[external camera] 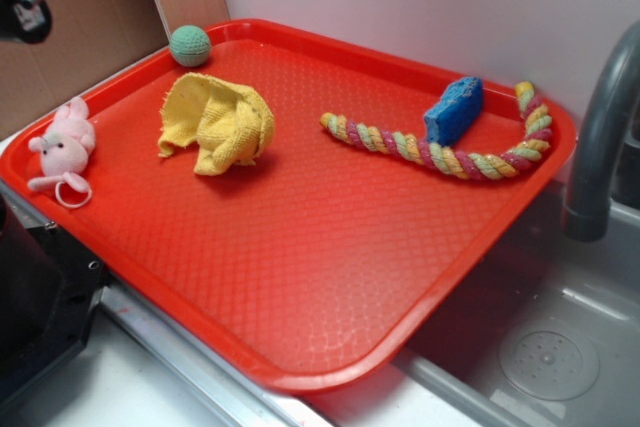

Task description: Grab the pink bunny.

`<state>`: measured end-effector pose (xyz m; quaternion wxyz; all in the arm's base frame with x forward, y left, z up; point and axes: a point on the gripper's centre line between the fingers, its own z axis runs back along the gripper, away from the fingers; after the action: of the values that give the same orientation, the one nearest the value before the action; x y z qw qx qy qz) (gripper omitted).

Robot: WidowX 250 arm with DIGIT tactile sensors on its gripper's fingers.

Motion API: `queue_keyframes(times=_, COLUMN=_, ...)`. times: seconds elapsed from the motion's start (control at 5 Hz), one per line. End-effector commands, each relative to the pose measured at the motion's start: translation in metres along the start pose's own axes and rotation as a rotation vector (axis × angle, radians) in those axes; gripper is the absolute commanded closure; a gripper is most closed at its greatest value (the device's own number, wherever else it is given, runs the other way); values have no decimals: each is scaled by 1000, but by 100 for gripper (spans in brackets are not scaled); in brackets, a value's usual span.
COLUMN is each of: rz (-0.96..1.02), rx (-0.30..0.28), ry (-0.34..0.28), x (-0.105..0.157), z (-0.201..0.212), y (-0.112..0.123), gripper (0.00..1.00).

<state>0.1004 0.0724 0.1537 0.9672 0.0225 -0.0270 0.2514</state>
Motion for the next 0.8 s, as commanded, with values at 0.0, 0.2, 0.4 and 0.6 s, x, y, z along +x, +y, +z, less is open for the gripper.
queue_keyframes(times=0.0, rz=194, rx=-17, ry=-20, x=1, z=-41, y=44, gripper=0)
queue_keyframes(times=0.2, rz=151, rx=-45, ry=-17, x=28, z=-77, y=44, gripper=0)
queue_keyframes(times=0.4, rz=75, rx=-30, ry=10, x=51, z=-100, y=32, gripper=0)
queue_keyframes(times=0.6, rz=51, rx=-15, ry=30, x=55, z=-116, y=22, gripper=0)
